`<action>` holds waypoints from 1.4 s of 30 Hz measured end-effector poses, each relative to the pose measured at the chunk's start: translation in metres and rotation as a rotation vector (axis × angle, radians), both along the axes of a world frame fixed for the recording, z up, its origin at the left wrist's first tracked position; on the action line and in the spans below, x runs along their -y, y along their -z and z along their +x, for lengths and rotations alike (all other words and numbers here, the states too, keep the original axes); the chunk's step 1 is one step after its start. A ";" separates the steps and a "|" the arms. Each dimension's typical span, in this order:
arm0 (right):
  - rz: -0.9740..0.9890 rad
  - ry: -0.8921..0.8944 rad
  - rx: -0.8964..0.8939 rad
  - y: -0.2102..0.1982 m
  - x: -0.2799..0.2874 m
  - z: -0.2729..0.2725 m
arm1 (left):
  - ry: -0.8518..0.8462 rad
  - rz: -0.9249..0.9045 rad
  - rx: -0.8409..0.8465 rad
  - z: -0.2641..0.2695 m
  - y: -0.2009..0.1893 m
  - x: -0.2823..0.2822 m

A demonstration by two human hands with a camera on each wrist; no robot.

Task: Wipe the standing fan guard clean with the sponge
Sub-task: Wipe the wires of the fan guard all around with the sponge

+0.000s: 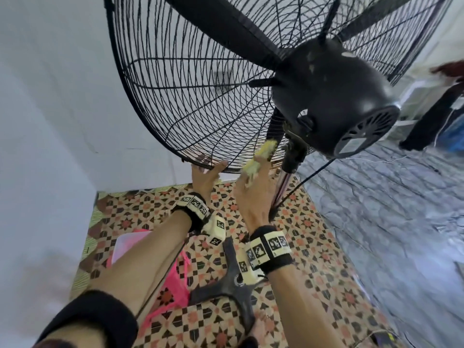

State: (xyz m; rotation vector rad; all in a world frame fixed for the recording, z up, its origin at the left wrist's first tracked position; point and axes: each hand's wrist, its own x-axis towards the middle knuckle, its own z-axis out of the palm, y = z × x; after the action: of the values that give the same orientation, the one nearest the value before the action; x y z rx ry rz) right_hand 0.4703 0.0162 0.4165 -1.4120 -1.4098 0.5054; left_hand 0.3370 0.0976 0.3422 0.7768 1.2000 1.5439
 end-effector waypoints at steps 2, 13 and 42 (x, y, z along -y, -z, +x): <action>0.008 -0.008 0.093 0.012 -0.003 -0.002 | -0.011 -0.044 -0.001 0.005 -0.003 -0.004; -0.003 0.201 -0.009 0.008 -0.014 -0.002 | -0.002 -0.071 -0.394 -0.016 0.017 -0.020; 0.134 0.002 0.161 -0.017 0.008 -0.006 | -0.042 -0.133 -0.464 -0.010 0.013 -0.007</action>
State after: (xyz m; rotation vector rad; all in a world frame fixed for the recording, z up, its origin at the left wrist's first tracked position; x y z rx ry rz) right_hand 0.4647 0.0081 0.4331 -1.3703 -1.5410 0.2949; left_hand 0.3267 0.1045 0.3292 1.0611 1.6462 1.3374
